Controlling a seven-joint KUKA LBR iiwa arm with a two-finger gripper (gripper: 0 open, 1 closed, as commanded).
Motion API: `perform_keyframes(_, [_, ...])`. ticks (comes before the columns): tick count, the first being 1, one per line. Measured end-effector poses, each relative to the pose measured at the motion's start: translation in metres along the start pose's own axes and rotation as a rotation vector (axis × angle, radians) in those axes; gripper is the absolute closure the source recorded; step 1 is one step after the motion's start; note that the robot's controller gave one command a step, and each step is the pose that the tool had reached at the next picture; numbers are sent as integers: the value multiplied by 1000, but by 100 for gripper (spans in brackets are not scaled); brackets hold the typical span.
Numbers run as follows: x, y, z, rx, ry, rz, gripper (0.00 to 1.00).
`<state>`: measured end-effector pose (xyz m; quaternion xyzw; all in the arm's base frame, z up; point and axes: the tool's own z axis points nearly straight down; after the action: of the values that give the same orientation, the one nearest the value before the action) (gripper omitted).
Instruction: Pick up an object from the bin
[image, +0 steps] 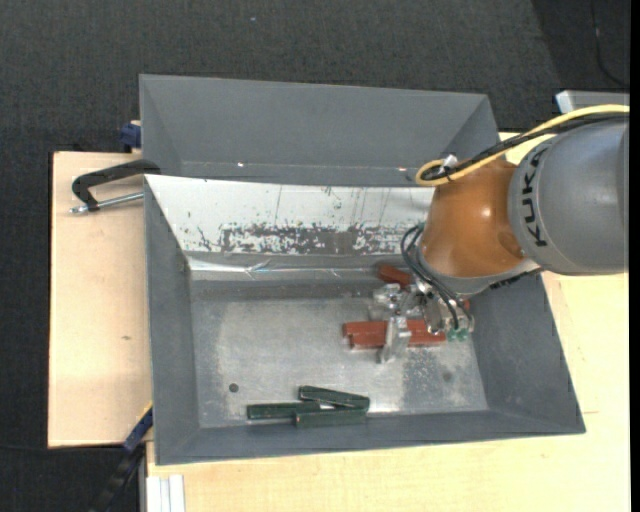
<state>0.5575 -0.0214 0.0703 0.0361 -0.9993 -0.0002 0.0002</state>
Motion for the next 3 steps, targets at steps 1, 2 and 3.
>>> perform_keyframes(1, [0,0,0,0,0,0,100])
perform_keyframes(2, [-8,-1,-123,0,-6,-62,100])
perform_keyframes(3, [-8,-1,-123,0,-5,-62,100])
